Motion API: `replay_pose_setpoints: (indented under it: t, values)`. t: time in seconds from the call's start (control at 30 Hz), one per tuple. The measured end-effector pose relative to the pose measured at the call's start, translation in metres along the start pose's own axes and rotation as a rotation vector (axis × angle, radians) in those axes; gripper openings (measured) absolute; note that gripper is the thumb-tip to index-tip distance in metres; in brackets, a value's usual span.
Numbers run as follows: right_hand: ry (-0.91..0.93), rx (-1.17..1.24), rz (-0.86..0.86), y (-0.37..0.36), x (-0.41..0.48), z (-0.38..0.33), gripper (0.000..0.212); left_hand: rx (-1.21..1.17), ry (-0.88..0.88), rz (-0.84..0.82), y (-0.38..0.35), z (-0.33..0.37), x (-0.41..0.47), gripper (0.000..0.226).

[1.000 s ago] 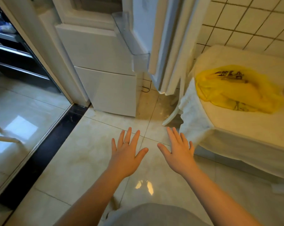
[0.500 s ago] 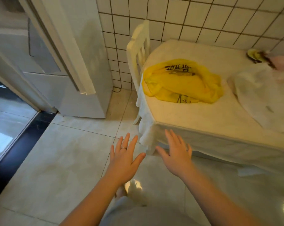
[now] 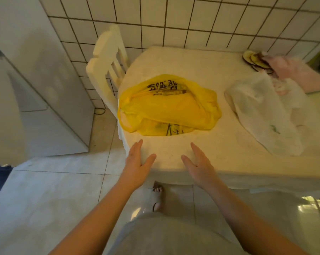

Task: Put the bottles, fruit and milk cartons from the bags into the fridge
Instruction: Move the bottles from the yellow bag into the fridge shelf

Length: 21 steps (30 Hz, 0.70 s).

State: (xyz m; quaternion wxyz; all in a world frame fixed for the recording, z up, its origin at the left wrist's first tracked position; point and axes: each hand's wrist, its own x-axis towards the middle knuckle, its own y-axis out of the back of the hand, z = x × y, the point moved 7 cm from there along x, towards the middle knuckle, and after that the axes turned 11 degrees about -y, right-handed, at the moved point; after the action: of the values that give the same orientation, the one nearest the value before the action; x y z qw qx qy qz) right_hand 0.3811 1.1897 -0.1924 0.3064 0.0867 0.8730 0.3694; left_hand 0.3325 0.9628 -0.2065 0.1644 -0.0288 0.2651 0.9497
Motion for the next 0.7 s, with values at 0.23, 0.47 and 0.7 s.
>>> replay_pose_setpoints:
  t: [0.23,0.47,0.7]
  values:
    - [-0.273,0.435,-0.082,0.024,0.105,-0.008,0.058,-0.333,0.311,0.185,0.006,-0.03,0.1,0.106]
    - [-0.711,1.102,-0.174,0.019,0.142,0.009,0.063,-0.701,0.562,0.393,0.002,-0.056,0.135,0.112]
    - [-0.786,1.366,-0.185,0.021,0.188,-0.008,0.069,-0.86,0.632,0.452,-0.006,-0.057,0.18,0.106]
